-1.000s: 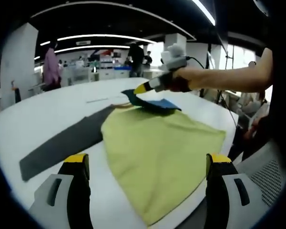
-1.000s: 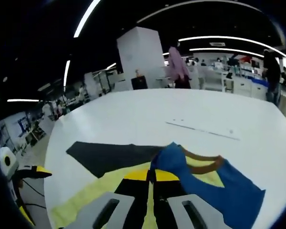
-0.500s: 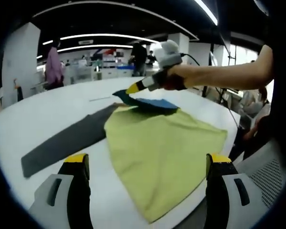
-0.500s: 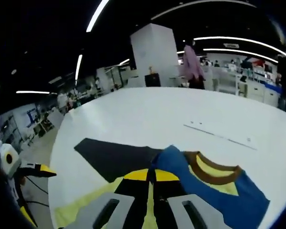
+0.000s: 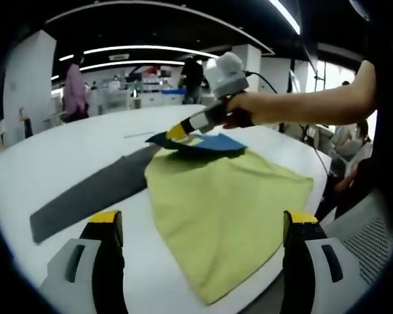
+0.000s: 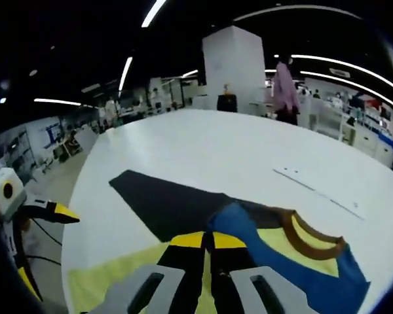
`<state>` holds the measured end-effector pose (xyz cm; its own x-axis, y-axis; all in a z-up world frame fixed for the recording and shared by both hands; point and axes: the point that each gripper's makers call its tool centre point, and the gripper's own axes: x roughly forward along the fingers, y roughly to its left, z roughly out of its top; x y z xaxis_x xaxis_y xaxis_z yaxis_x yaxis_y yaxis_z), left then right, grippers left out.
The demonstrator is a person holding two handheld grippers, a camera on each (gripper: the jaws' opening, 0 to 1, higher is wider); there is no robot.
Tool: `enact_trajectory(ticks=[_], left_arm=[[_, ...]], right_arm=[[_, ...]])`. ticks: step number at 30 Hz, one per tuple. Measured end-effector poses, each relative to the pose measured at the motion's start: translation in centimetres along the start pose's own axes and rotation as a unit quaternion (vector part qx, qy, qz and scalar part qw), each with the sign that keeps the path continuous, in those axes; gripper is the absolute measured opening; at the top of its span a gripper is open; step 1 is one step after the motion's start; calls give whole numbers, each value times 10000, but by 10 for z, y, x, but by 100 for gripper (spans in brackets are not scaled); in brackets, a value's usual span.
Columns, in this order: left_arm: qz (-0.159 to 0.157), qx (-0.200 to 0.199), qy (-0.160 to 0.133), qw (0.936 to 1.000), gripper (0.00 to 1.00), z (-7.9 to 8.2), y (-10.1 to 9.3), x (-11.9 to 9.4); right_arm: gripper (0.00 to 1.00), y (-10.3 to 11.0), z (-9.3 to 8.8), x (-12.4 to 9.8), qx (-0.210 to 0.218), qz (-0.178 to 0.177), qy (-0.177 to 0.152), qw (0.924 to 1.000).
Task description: Fold the garment on the visible template until the final outline fits inside the template.
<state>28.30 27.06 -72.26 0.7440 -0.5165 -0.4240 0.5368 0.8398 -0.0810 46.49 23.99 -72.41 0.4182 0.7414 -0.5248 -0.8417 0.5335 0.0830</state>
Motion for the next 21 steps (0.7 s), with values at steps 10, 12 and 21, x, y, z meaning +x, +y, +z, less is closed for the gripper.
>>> enact_trajectory(ticks=[10, 12, 21], left_arm=[[33, -13, 15, 10000, 99, -8, 7, -4], [41, -26, -8, 10000, 99, -9, 9, -5], [93, -42, -12, 9999, 99, -9, 10, -8]], right_arm=[[0, 13, -15, 17, -113, 74, 202, 9997], [0, 14, -22, 21, -30, 76, 291, 9995], [0, 22, -52, 35, 256, 137, 656, 9974]])
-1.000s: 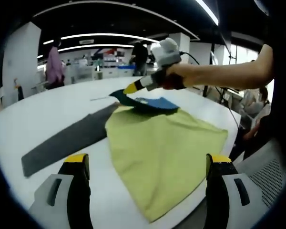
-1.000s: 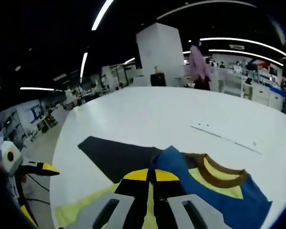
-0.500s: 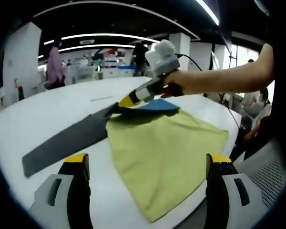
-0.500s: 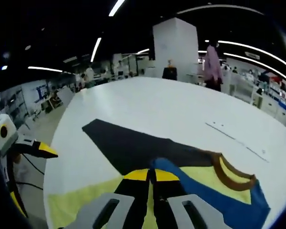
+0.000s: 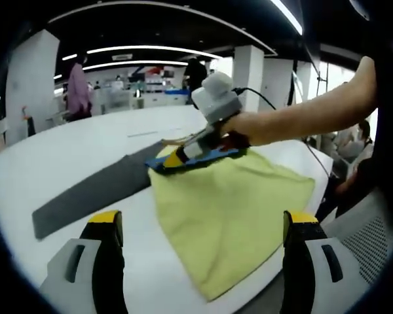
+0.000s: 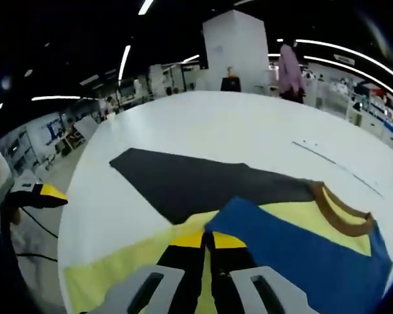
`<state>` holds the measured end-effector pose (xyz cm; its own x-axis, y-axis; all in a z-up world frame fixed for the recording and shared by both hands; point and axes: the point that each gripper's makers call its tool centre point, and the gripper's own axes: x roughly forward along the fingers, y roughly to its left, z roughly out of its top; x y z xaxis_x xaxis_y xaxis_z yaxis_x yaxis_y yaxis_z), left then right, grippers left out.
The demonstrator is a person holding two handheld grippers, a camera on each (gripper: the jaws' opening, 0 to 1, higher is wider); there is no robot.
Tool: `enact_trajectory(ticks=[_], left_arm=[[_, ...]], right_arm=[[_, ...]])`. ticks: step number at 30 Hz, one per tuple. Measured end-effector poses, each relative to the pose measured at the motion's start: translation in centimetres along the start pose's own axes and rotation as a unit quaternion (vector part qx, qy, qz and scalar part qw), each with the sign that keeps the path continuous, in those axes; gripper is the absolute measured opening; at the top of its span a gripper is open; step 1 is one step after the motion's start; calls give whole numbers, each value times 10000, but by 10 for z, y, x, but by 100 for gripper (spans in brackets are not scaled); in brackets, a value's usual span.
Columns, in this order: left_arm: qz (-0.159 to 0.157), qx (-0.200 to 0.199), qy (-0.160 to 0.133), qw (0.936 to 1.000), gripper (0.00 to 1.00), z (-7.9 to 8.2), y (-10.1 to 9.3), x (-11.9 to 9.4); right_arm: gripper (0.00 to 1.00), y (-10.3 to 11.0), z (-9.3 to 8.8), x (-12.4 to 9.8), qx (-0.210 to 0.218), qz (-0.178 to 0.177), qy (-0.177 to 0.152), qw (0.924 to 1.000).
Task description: Fold the garment on the visible template until the final outline fits inside the template.
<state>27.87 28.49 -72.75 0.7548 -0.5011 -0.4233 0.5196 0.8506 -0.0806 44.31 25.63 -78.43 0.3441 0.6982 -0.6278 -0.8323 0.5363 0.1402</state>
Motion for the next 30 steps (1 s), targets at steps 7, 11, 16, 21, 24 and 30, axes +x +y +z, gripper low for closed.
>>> enact_trajectory(ticks=[7, 11, 16, 21, 24, 30], left_arm=[[12, 49, -9, 10000, 99, 7, -5, 0], [5, 62, -31, 10000, 99, 8, -4, -1], [15, 148, -8, 9999, 99, 5, 5, 0], [7, 203, -35, 9998, 99, 10, 4, 2], [18, 217, -55, 9997, 99, 13, 2, 3], [12, 233, -54, 9997, 99, 17, -2, 7]], right_arm=[[7, 4, -13, 0, 192, 130, 110, 9997], [21, -2, -9, -8, 226, 128, 6, 9997], [34, -16, -3, -25, 274, 41, -139, 9995], [47, -28, -2, -47, 354, -36, -248, 9991], [53, -38, -6, -59, 409, -85, -238, 9988], [56, -59, -15, -88, 695, -262, -377, 9965]])
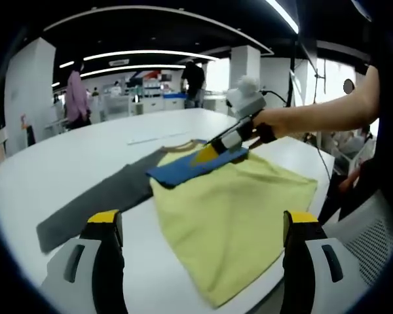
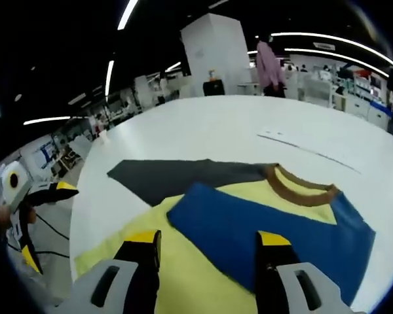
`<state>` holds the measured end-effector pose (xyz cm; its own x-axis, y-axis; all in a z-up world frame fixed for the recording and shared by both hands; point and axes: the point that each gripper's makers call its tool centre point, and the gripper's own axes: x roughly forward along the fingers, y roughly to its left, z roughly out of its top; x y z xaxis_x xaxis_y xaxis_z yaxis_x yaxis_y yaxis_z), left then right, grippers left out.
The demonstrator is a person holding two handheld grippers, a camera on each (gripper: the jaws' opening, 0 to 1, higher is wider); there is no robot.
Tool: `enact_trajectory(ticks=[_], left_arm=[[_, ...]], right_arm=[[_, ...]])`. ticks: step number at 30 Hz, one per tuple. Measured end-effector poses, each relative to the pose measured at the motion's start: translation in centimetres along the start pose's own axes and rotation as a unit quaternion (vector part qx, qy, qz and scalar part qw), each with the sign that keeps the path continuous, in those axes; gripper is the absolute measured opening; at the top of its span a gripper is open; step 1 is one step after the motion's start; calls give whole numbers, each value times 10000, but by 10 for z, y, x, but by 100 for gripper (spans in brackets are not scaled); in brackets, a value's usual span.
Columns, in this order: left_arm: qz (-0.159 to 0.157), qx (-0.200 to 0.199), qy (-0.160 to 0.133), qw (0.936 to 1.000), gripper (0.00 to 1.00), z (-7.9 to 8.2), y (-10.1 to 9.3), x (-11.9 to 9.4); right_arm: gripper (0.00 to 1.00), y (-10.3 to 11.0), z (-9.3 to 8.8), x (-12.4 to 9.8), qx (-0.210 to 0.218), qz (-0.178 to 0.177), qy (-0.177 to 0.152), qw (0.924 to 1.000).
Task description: Fold the garment on the visible template until the final outline fits inside the template.
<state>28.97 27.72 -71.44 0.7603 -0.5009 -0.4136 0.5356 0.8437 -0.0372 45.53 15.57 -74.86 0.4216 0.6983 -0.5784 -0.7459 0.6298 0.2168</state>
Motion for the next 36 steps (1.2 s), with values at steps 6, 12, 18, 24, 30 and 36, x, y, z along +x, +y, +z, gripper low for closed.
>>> enact_trajectory(ticks=[6, 12, 18, 24, 30, 36], left_arm=[[-6, -10, 11, 10000, 99, 2, -3, 2], [-1, 0, -12, 10000, 99, 6, -2, 4], [4, 4, 3, 10000, 99, 5, -2, 5], [1, 3, 14, 10000, 99, 5, -3, 6], [-5, 9, 18, 10000, 99, 6, -5, 7], [6, 8, 38, 10000, 99, 6, -6, 6]], right_arm=[[56, -26, -7, -31, 194, -216, -131, 9995], [55, -51, -13, -63, 292, -451, -216, 9983], [53, -77, -23, -94, 489, -720, -288, 9958], [49, -98, -36, -113, 561, -977, -277, 9932], [44, -114, -54, -124, 600, -1171, -165, 9912], [38, -124, -71, -129, 492, -1335, 36, 9898]])
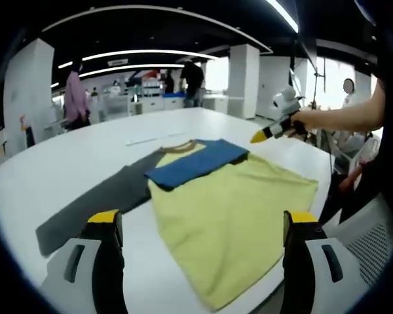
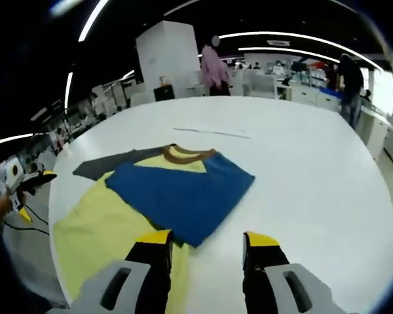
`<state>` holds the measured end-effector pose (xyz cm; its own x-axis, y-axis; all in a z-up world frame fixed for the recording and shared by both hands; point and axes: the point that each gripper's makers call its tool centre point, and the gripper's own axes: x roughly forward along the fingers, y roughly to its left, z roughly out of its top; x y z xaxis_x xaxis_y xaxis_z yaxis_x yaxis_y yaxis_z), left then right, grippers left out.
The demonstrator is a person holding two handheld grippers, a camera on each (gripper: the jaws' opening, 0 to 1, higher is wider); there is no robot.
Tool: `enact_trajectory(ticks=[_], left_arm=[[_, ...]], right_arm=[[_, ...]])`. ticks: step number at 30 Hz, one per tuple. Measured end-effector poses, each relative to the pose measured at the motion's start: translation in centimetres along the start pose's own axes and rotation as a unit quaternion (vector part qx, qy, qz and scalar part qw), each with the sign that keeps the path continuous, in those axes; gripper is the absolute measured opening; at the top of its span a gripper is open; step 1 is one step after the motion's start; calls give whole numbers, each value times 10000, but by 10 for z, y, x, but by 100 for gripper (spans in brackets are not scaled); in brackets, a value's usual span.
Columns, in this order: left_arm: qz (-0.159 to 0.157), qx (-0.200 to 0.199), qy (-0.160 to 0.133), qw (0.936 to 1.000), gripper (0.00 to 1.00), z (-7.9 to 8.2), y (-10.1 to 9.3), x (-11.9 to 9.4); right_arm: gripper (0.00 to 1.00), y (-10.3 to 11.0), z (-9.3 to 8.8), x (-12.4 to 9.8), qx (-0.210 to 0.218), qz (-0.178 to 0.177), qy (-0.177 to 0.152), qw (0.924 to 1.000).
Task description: Fold the garment on the visible template until the final outline fits inside the template.
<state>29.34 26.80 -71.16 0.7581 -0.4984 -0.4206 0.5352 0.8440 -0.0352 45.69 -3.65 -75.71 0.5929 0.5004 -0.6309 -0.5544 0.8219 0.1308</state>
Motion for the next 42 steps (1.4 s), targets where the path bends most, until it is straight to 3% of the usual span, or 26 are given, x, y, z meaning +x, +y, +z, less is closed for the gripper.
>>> enact_trajectory(ticks=[11, 26, 42], left_arm=[[11, 2, 48, 10000, 99, -2, -1, 0], [46, 7, 114, 9999, 99, -6, 2, -2], [78, -19, 144, 9999, 99, -9, 4, -5]], right_arm=[[33, -6, -22, 11, -253, -116, 339, 9990], [31, 4, -28, 19, -331, 7, 450, 9984], [6, 22, -31, 31, -352, 142, 508, 9980]])
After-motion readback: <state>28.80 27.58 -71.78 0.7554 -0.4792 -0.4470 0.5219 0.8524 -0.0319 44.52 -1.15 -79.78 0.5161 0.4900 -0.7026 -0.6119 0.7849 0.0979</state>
